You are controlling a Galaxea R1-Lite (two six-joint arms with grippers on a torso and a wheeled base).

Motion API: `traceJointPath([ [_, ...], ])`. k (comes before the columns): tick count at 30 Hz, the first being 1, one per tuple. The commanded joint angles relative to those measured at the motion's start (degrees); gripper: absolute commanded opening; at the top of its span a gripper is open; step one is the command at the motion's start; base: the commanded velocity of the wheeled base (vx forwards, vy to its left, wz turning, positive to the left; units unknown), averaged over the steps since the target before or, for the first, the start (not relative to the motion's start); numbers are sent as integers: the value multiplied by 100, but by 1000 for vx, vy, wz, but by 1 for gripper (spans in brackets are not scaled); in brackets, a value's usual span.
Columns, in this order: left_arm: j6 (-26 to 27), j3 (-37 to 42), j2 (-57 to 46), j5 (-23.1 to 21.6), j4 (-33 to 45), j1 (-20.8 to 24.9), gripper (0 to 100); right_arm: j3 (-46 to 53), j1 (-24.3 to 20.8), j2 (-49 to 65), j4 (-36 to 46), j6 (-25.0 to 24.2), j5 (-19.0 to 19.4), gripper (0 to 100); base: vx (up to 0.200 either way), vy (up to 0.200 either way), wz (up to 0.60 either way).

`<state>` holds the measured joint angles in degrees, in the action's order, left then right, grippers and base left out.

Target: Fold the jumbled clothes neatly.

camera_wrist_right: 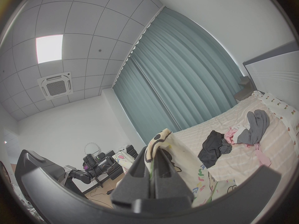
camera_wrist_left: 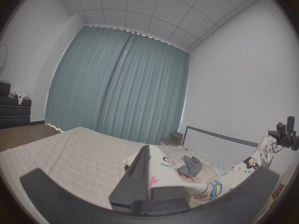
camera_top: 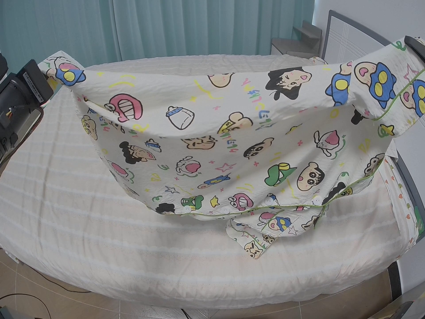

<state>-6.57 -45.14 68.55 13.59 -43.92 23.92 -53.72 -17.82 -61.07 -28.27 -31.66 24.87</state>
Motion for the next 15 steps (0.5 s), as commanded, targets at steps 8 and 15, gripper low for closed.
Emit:
traceJointPath([
  [8, 7, 93, -8, -15, -2, 8, 0, 11, -2, -1, -3, 2, 0, 0, 0, 0, 0],
  [15, -2, 76, -8, 3, -29, 8, 0, 11, -2, -10, -12, 2, 0, 0, 0, 0, 0],
])
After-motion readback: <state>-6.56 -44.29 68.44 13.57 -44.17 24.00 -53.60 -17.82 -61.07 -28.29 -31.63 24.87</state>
